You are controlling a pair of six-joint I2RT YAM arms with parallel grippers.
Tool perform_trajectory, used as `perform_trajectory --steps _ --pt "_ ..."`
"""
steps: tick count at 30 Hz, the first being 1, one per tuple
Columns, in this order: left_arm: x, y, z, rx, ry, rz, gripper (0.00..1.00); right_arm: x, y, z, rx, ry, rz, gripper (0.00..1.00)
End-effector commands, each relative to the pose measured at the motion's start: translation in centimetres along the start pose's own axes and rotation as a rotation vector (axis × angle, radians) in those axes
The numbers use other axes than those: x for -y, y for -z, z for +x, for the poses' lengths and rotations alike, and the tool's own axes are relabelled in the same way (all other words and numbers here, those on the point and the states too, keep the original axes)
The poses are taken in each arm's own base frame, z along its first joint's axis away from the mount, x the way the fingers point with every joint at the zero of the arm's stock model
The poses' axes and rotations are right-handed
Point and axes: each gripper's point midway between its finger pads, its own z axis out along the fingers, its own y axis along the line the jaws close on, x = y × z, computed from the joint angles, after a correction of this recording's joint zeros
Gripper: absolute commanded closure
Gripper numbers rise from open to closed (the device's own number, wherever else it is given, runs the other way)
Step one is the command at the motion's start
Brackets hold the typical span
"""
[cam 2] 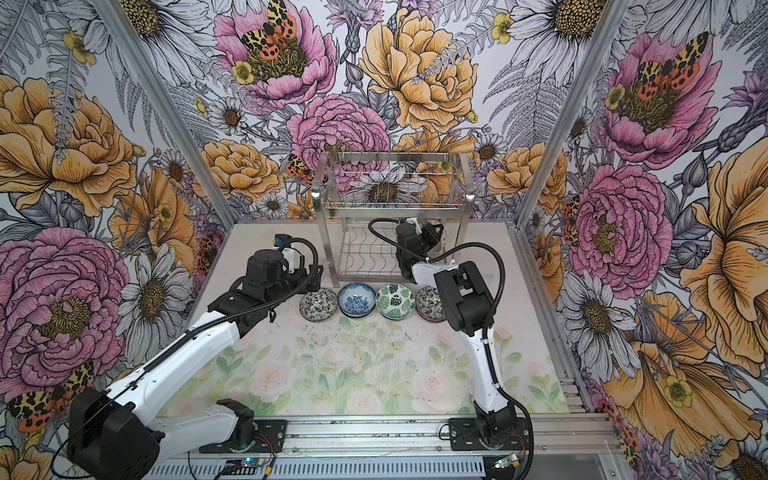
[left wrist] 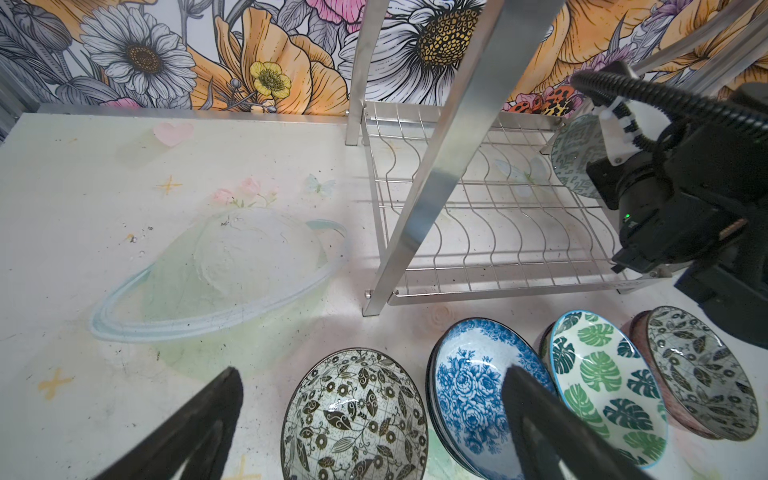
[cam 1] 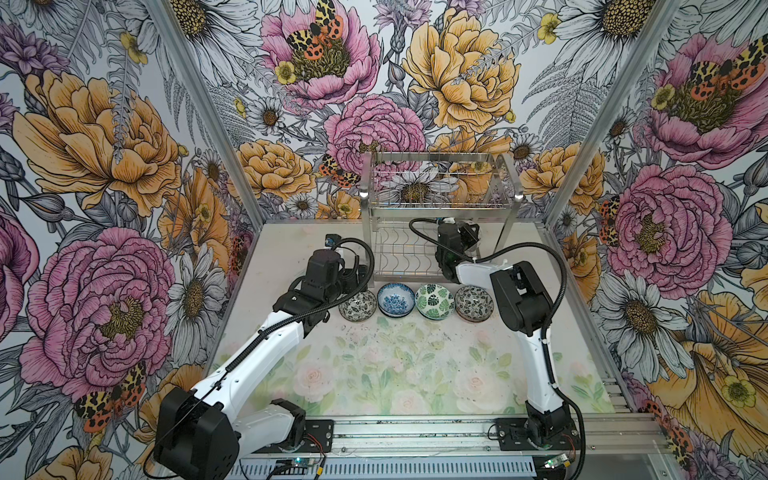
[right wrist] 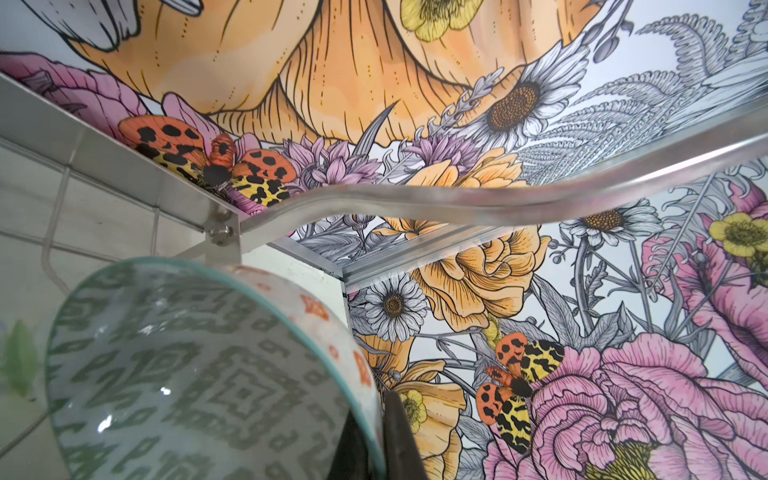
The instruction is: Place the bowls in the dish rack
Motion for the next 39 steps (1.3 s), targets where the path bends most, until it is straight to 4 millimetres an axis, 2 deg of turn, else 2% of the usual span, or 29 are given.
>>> perform_trajectory --steps 1,20,31,39 --pt "-0.1 -0.3 -0.1 0.003 -0.014 0.011 0.01 2.0 -0.7 -1.1 -0.005 -0.072 0.056 1.0" --pt "-0.3 -0.3 0.0 0.001 -0.014 0.009 0.01 -0.2 -3.5 -1.9 -0.029 -0.033 0.075 1.0" --pt "-0.3 -0.6 0.1 -0.004 -0.01 0.014 0.01 -1.2 -3.6 -2.0 -0.035 0.003 0.066 1.0" --pt "-0.2 -0.7 0.0 -0.001 -0.008 0.022 0.01 -1.5 -2.7 -2.0 -0.029 -0.006 0.042 1.0"
